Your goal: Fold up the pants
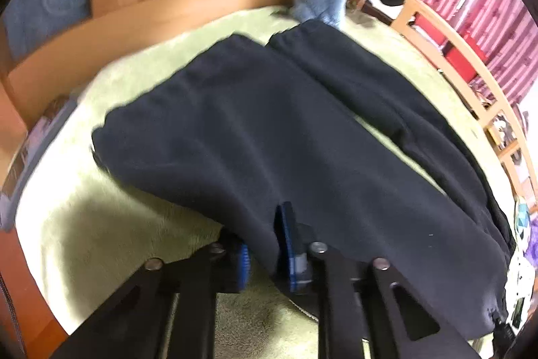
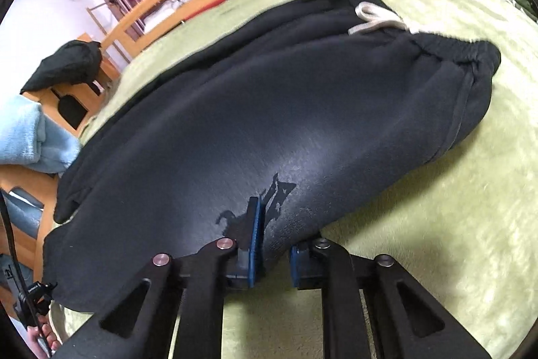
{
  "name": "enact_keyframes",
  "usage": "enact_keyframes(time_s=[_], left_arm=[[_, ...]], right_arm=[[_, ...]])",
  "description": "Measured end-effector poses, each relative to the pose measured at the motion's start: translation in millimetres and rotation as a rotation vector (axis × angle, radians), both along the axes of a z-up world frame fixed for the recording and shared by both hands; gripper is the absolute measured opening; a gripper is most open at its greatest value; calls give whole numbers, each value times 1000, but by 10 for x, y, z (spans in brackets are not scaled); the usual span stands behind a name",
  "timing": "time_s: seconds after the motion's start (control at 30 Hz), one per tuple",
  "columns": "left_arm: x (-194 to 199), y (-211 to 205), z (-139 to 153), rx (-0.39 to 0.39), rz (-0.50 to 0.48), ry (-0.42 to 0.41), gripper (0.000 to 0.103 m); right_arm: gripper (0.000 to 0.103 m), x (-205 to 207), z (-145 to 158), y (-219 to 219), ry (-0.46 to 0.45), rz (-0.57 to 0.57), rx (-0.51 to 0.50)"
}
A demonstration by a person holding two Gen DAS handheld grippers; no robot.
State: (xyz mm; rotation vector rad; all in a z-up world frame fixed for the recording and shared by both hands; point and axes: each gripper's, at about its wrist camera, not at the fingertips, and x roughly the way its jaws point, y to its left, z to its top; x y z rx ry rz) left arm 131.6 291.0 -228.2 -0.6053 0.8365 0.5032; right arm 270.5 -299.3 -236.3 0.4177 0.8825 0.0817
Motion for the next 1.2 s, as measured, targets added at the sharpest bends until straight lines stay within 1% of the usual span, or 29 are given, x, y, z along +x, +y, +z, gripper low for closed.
enact_keyframes(time_s=[0.13,0.2,0.3,0.4,0.57,0.83,0.97,1.2], left_arm=[[-28,5,205,12,-30,-51,11],[-15,25,309,11,-31,-77,11],[52,49,453,14,-35,-114,11],[163,44,601,43,-40,-139,11],[446,23,772,77,-13,-167,11],[915,-96,1006,128,-18,-197,10],[1163,-109,1114,134,-3,-226,10],[1644,-38,1144,145,20,-235,10]], right_arm=[[10,12,199,70,-42,6,-16],[10,38,291,59,-55,3,-4],[9,60,428,8,-83,1,18],[9,128,561,-19,-106,6,27],[8,336,698,65,-128,28,-9],[8,717,861,109,-176,57,-33],[8,966,971,153,-213,70,-52],[7,1380,1069,233,-256,80,-74]])
